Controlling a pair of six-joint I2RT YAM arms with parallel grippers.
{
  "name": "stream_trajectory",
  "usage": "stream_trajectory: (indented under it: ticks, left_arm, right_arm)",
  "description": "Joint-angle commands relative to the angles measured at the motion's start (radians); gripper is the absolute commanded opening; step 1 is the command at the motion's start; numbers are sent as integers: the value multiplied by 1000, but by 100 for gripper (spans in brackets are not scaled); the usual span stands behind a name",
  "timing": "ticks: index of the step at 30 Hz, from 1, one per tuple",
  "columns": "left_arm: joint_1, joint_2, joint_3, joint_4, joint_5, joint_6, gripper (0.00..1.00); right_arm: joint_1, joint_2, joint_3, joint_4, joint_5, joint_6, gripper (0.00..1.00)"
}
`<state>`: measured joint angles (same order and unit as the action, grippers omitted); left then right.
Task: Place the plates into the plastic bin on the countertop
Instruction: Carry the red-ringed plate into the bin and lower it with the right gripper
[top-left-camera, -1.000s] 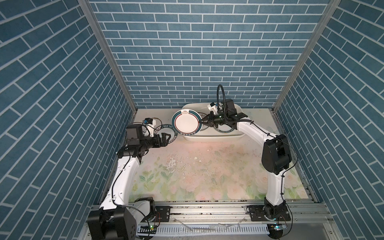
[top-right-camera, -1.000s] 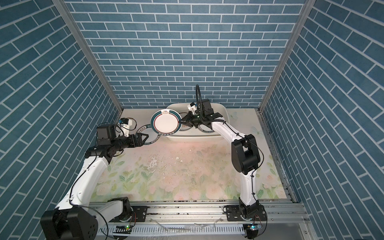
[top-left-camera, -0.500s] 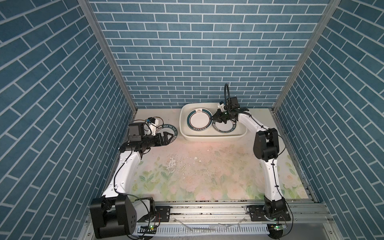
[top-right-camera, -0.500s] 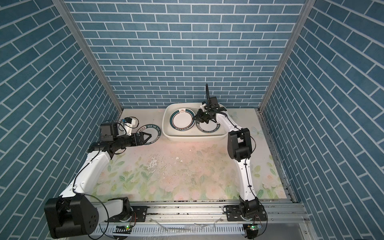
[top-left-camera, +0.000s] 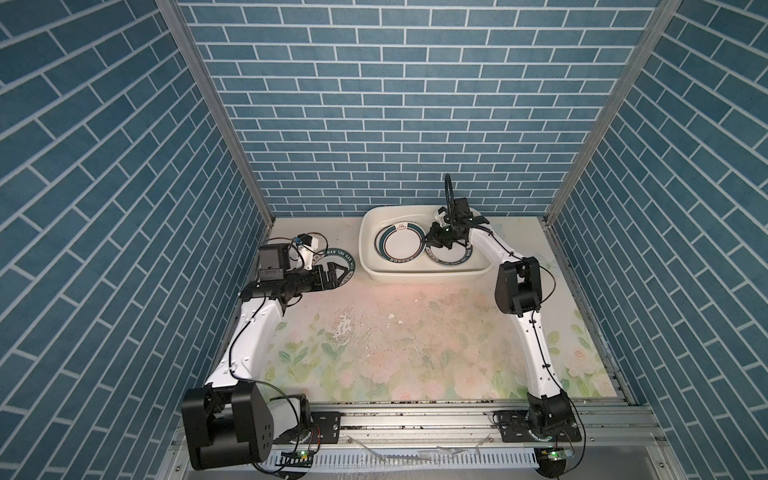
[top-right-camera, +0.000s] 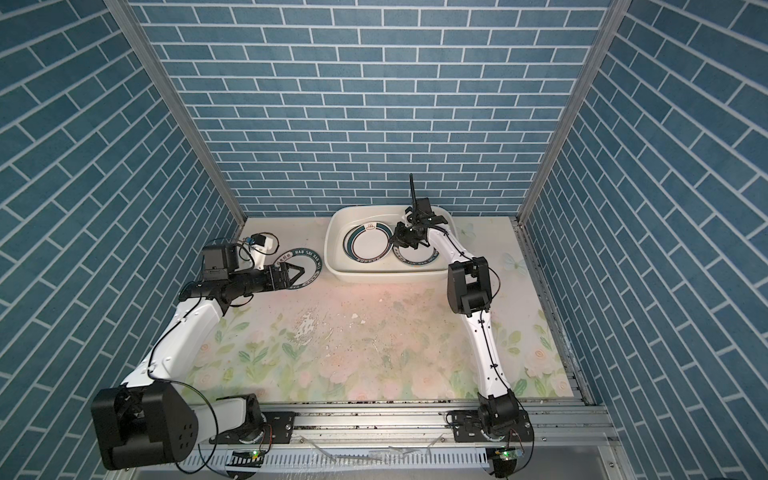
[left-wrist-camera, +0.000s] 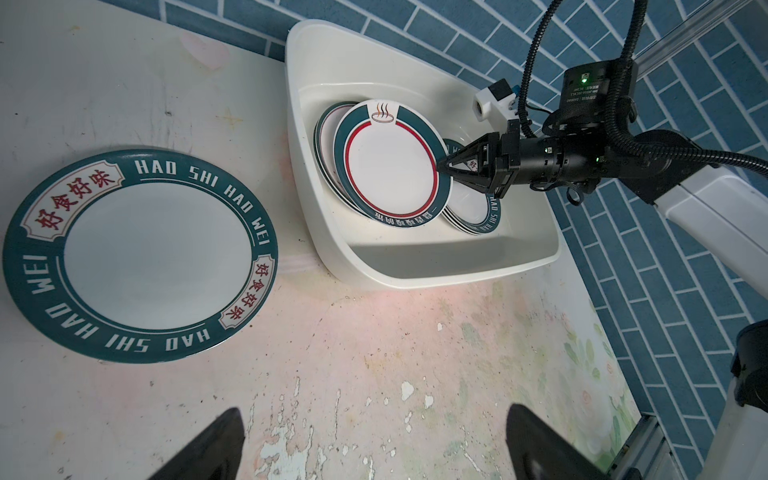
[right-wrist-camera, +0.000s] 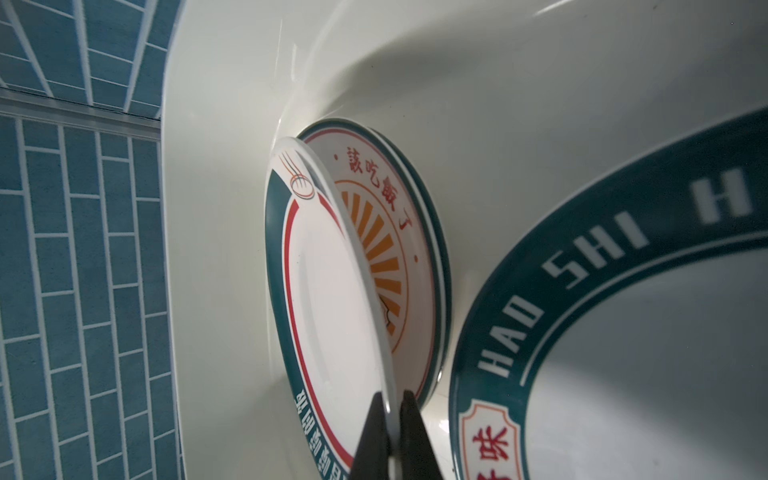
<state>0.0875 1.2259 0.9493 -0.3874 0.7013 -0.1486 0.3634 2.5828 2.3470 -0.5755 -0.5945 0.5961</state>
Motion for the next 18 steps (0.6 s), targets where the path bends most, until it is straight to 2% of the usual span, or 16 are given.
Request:
stream_trajectory:
  ticks: [1, 5, 18]
  left_arm:
    - [4, 12, 25, -1, 10, 6, 100]
    - [5, 12, 23, -2, 7, 9, 100]
    - [5, 5, 13, 7, 6, 8, 100]
  right_arm:
    - [-4, 19, 33, 8, 13, -22, 0]
    - [-4, 29, 32, 34, 10, -4, 0]
    - [4, 71, 60, 67, 13, 45, 15]
